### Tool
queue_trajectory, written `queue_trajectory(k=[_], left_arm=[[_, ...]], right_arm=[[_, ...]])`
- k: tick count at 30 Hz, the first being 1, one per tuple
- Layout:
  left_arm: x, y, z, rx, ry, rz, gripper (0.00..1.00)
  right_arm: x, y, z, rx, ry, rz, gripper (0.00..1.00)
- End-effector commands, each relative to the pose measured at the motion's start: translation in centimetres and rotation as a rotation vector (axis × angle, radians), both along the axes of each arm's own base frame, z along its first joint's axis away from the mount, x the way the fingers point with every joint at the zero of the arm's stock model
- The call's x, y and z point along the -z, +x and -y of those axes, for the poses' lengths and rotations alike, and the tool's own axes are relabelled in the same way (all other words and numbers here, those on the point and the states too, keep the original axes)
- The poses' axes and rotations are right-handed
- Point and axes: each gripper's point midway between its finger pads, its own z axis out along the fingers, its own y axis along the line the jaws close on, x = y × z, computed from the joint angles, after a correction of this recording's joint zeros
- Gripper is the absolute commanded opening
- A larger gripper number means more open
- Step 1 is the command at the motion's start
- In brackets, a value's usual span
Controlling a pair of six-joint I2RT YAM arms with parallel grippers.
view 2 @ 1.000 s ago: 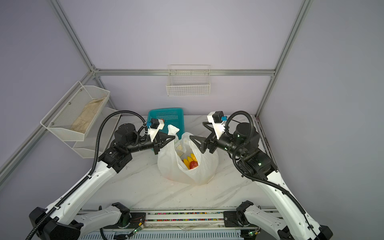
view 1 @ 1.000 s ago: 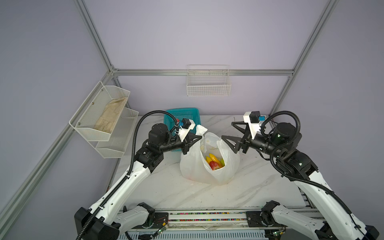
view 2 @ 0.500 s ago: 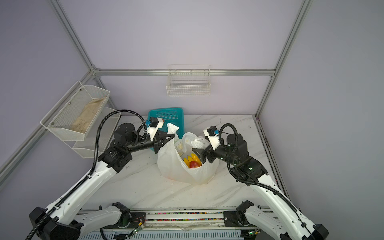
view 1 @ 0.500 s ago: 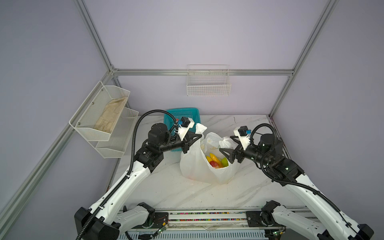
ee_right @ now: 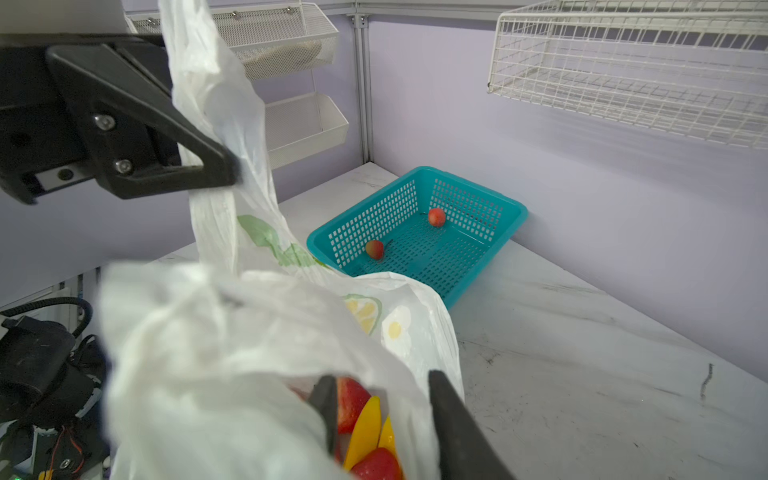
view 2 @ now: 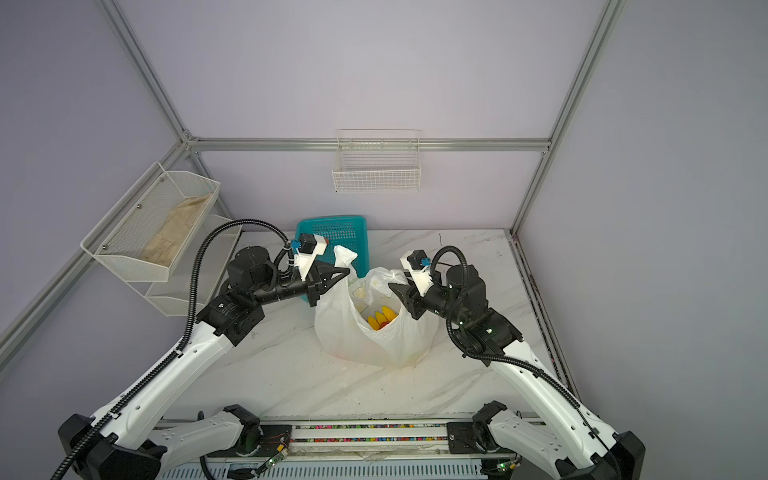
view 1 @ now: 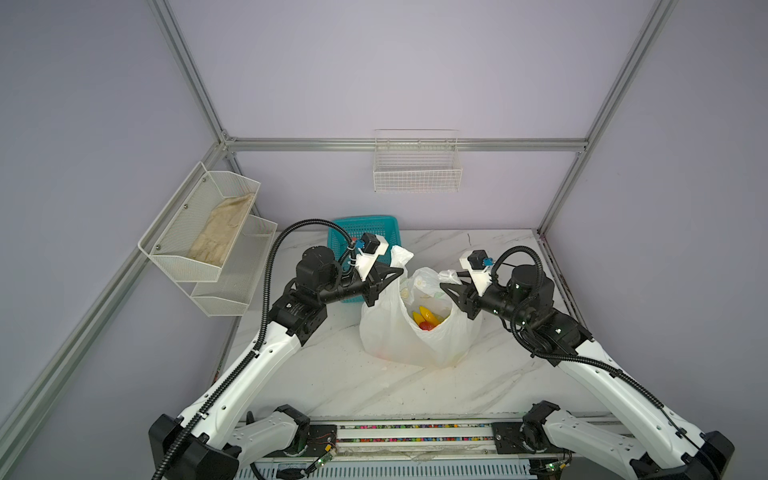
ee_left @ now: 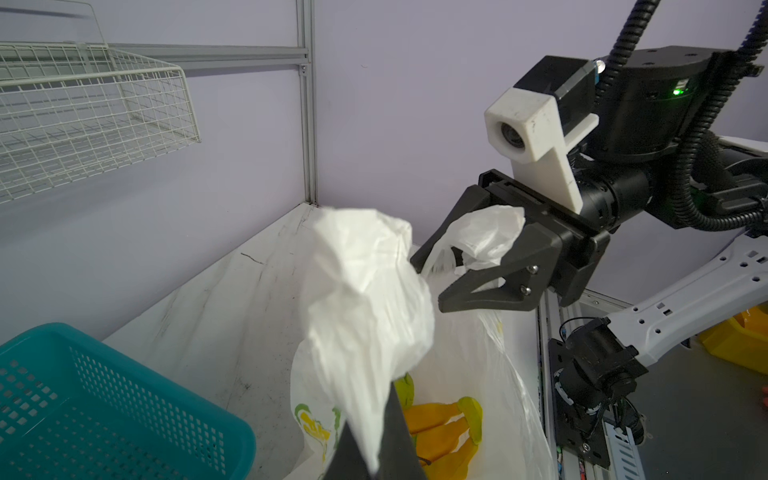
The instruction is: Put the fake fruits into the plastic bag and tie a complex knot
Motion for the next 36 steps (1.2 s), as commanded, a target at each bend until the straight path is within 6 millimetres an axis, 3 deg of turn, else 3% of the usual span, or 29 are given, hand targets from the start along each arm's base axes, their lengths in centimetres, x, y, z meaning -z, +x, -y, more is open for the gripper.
queue_trajectory(k=[1,3,8,10,16,22,32,36], left_arm=[[-0.7,-0.3,-0.7,-0.029,-0.064,-0.020,0.00],[-0.5,-0.2,-1.0,-0.055,-0.080,-0.042,0.00],[0.3,0.0,-2.3,-0.148,-0.112,-0.114,0.00],[0.5,0.2,-3.5,-0.226,-0.125,-0.126,0.00],[0.8,1.7,-7.5,-0.461,-0.219,-0.178,0.00],[0.9,1.9,-9.3,-0.537,-0.316,-0.197,0.00],[0.2,2.8,-8.6,-0.503,-0.316,-0.189,0.00],[1.1,3.5,-9.1,-0.532,-0.289,-0.196,0.00]], right_arm=[[-4.4,-0.1,-0.8,-0.048,0.093,0.074,0.12],[-5.7,-0.1,-0.9,-0.048,0.134,0.061,0.05],[-7.9,-0.7,-1.0,-0.078,0.227,0.026,0.03],[-8.1,-0.3,-0.1,-0.027,0.253,0.000,0.01],[-5.9,2.2,3.9,0.174,0.306,-0.088,0.00],[-4.3,3.8,5.9,0.305,0.325,-0.129,0.00],[-2.6,3.4,3.2,0.130,0.262,-0.100,0.04],[-2.1,3.2,3.1,0.109,0.234,-0.102,0.19]])
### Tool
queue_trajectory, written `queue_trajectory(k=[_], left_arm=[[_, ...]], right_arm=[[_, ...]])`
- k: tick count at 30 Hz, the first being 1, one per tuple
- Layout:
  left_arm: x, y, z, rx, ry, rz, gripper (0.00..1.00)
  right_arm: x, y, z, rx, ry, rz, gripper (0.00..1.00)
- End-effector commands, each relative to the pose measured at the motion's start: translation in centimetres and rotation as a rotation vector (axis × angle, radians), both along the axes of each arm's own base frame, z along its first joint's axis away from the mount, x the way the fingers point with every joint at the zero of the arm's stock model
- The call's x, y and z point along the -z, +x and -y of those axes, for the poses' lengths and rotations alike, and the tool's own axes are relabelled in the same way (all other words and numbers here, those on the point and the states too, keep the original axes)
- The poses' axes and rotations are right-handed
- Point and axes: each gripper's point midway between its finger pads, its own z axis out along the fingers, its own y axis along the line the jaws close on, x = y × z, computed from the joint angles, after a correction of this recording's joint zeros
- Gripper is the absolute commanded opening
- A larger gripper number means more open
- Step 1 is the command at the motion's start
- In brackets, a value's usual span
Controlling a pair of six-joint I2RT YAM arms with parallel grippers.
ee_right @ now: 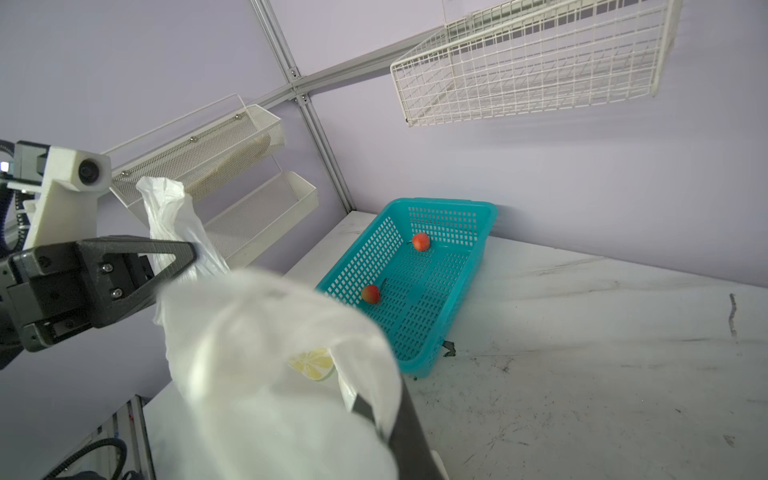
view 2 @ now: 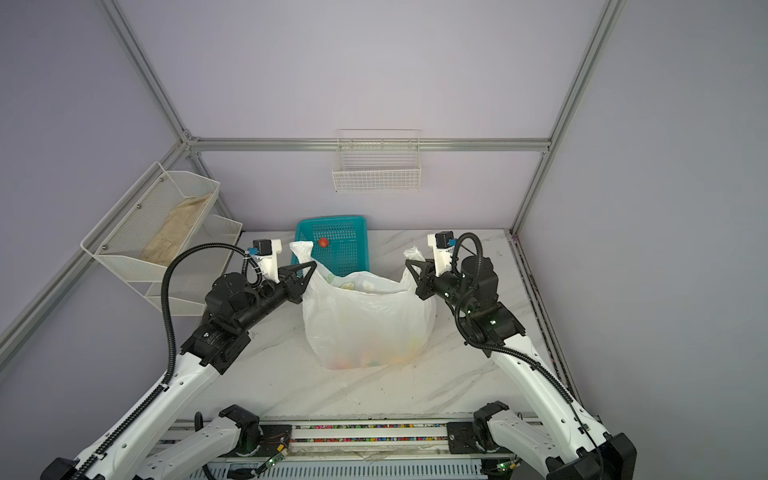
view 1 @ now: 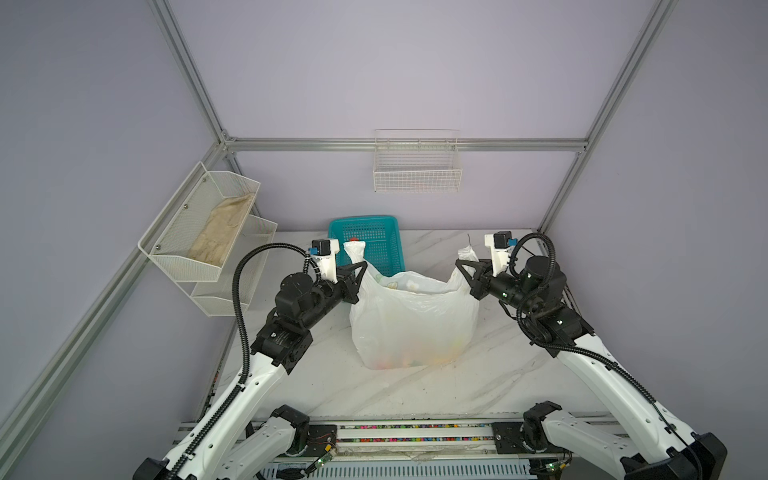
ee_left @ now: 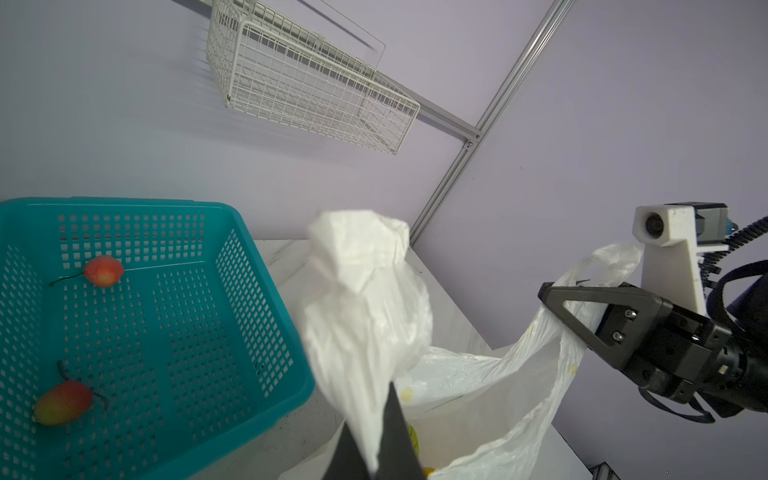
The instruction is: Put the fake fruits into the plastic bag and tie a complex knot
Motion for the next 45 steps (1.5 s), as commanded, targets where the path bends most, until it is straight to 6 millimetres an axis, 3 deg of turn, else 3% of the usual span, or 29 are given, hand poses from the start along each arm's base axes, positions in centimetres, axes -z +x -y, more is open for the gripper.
queue_trajectory(k=[1,6,9,14,18,23,34,40,43,45], left_arm=[[-1.1,0.4,-0.7,-0.018,-0.001,0.045,0.00],[-0.9,0.9,-1.6,-0.036,0.010,0.037,0.00],[-0.9,1.0,-1.9,-0.029,0.008,0.034,0.00],[-0.8,1.1,-2.2,-0.022,0.007,0.026,0.00],[-0.7,1.1,-2.1,-0.007,0.006,0.024,0.00],[-0.8,1.3,-1.9,0.021,0.001,0.018,0.00],[-1.0,1.4,-1.3,0.063,-0.004,0.006,0.00],[-1.2,1.6,-1.1,0.076,-0.004,0.004,0.00],[-1.3,1.6,-0.9,0.089,-0.006,0.005,0.00],[-1.5,1.6,-0.6,0.109,-0.009,0.009,0.00]], right_arm=[[-0.4,-0.7,-0.4,-0.061,-0.013,0.048,0.26],[-0.1,-1.7,-0.4,-0.115,-0.032,0.071,0.63],[0.0,-2.7,-0.4,-0.159,-0.041,0.101,0.72],[0.0,-3.5,-0.6,-0.227,-0.057,0.168,0.77],[0.5,-1.9,-0.2,-0.212,-0.060,0.181,0.77],[-0.3,-1.2,0.5,-0.239,-0.029,0.261,0.77],[0.9,-0.8,-1.5,-0.420,0.042,0.313,0.71],[1.2,0.4,-1.9,-0.440,0.038,0.327,0.70],[1.1,0.5,-2.2,-0.460,0.049,0.331,0.61],[0.9,0.5,-2.3,-0.470,0.057,0.326,0.46]])
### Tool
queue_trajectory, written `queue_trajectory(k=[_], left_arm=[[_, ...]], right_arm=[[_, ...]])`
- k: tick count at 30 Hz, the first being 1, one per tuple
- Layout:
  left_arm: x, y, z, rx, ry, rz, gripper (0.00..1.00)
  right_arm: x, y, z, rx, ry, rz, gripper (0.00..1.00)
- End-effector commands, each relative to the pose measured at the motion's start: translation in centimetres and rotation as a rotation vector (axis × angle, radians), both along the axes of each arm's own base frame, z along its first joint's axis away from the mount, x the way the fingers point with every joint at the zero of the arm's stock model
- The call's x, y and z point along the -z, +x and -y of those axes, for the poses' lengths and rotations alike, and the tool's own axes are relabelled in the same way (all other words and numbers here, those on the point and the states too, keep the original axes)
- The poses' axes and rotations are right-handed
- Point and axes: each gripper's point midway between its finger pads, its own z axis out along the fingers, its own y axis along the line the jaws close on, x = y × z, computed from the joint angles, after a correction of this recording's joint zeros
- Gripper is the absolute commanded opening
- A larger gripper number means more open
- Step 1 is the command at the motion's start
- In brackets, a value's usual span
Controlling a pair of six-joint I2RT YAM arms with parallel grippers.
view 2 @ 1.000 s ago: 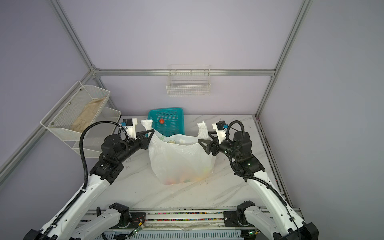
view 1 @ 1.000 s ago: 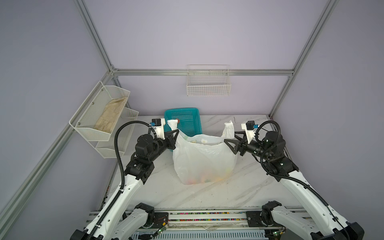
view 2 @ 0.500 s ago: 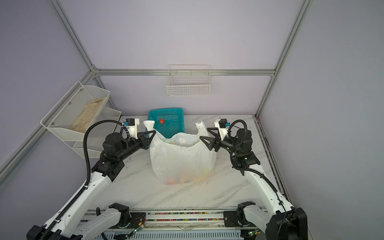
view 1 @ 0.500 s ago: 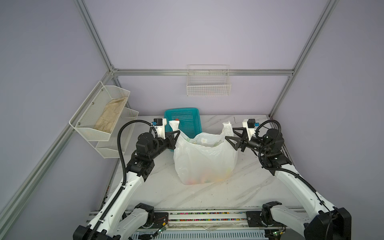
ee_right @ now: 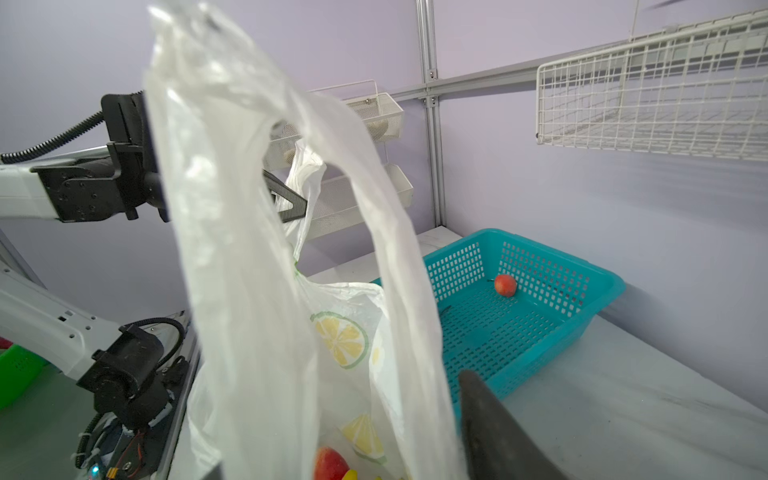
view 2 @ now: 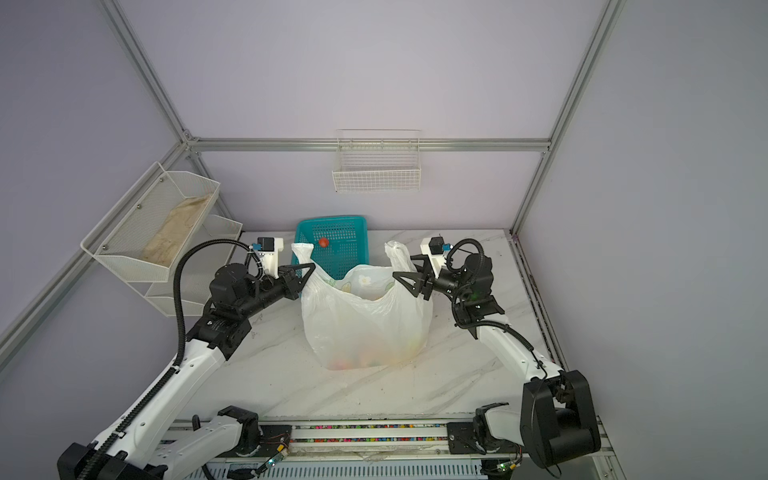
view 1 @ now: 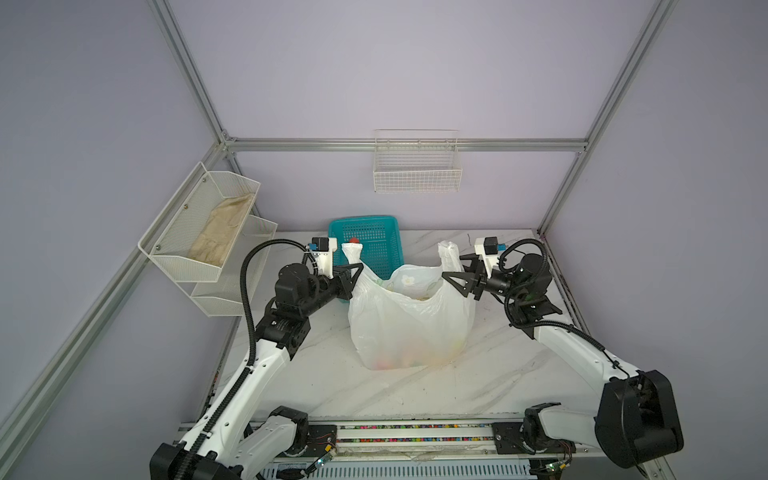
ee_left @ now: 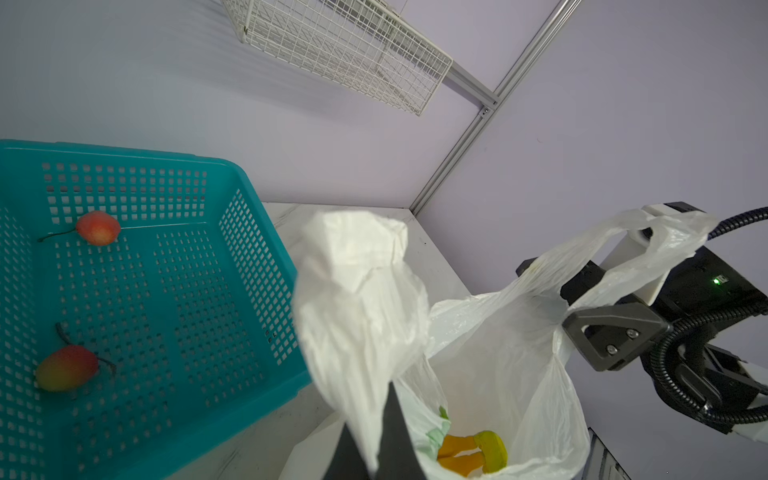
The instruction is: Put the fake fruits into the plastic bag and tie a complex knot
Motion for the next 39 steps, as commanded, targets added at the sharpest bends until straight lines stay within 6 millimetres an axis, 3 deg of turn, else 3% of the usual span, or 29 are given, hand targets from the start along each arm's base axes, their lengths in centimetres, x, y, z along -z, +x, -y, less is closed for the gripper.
queue_trajectory(k=[1,5,9,15,27,32,39], left_arm=[[-4.7,-0.3,0.5,0.047,-0.028,0.115,0.00],[-6.0,-1.0,1.4,0.118,-0.034,0.169,0.00],[-6.8,-1.7,3.1,0.245,-0.006,0.209,0.00],[-6.4,-2.4,4.9,0.417,0.110,0.192,0.00],[-9.3,-4.0,7.8,0.594,0.279,0.278,0.00],[-8.1,-3.4,7.5,0.581,0.363,0.250,0.00],[-5.9,-3.3,8.5,0.607,0.429,0.201,0.00]], right_arm=[[-2.7,-0.6,-0.1,-0.041,0.030,0.093,0.40],[-3.6,-1.2,0.2,-0.029,0.061,0.068,0.14],[-3.2,-1.8,0.3,-0.007,0.054,0.005,0.02],[-2.2,-3.2,0.5,0.037,-0.005,-0.010,0.00],[0.2,-3.9,-1.3,0.080,-0.122,-0.078,0.00],[1.0,-3.9,-2.0,0.116,-0.170,-0.077,0.00],[1.7,-3.6,-2.8,0.118,-0.244,-0.082,0.00]])
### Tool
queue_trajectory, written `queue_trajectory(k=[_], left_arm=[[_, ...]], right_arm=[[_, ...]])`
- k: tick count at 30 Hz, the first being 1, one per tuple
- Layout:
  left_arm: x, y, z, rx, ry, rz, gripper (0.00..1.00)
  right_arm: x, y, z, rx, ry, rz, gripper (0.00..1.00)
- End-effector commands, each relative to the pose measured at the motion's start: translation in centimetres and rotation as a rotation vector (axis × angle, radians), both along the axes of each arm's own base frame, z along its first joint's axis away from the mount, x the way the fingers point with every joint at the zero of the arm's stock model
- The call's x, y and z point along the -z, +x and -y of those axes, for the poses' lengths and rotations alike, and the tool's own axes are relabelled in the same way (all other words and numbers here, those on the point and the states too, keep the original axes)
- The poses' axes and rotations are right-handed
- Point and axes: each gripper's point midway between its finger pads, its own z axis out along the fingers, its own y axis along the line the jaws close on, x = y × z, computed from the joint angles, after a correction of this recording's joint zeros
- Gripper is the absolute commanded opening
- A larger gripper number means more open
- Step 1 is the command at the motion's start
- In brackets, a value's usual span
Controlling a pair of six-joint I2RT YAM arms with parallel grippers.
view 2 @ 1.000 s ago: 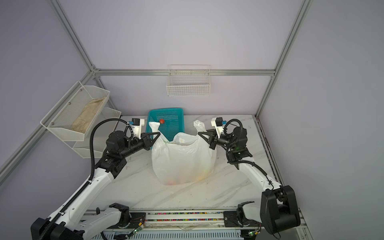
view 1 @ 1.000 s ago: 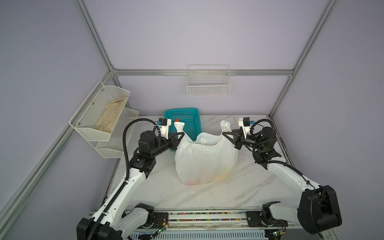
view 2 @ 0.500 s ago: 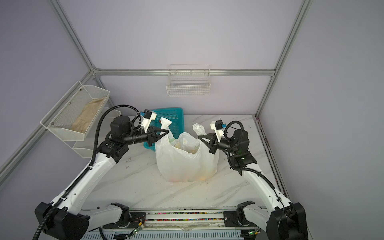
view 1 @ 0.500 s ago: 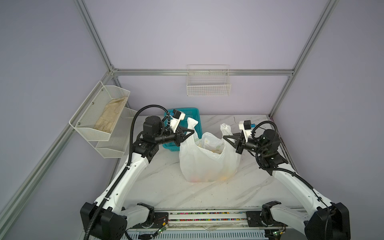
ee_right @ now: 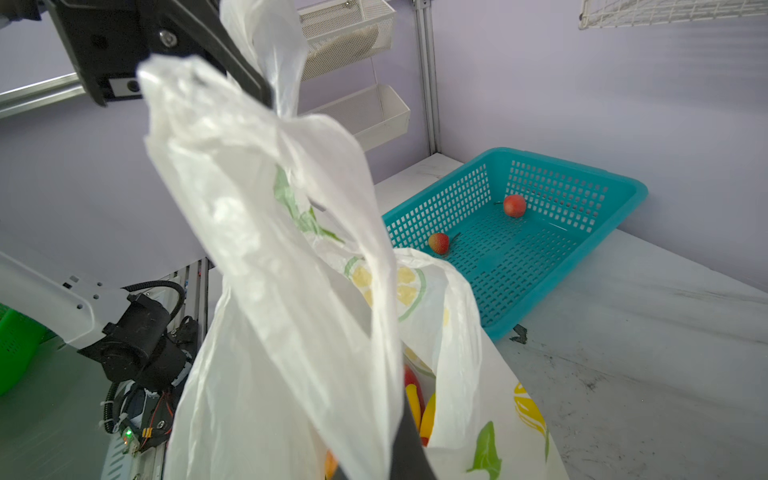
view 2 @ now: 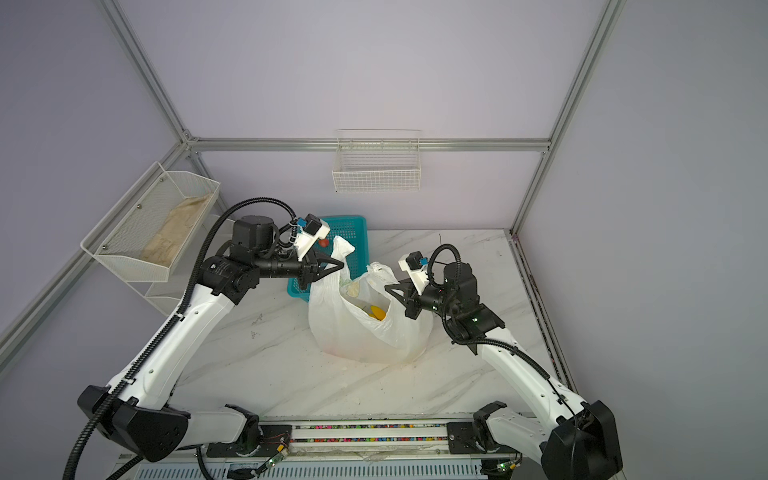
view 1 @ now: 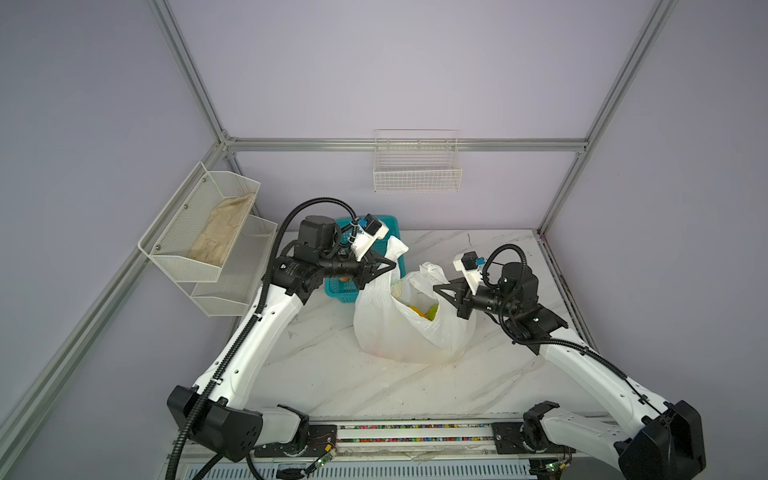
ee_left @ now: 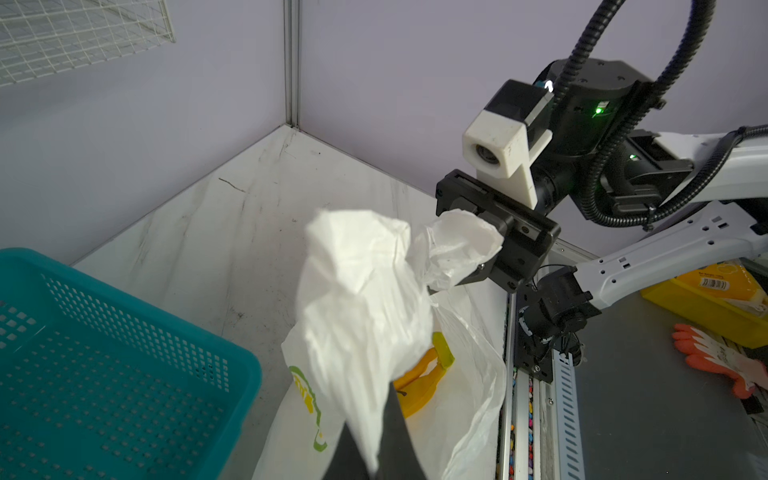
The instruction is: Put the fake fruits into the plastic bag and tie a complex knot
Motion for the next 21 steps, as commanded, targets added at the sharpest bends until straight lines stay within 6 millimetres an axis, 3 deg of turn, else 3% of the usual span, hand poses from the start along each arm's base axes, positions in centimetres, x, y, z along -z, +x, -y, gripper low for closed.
queue_trajectory(k=[1,11,14,21], left_arm=[[-1.9,-0.3,0.1,0.017,0.053,0.100,0.00],[0.1,1.0,1.7,0.034,0.137,0.088,0.02],[0.2,1.0,1.6,0.030,0.133,0.099,0.09],[-0.1,-0.6,0.5,0.003,0.026,0.160,0.39]], right_arm=[[-0.8,0.3,0.0,0.019,-0.060,0.051,0.00],[-0.1,0.6,0.3,0.063,-0.183,0.054,0.00],[-0.5,0.2,0.3,0.053,-0.168,0.061,0.00],[-1.1,-0.3,0.4,0.058,-0.127,0.064,0.00]])
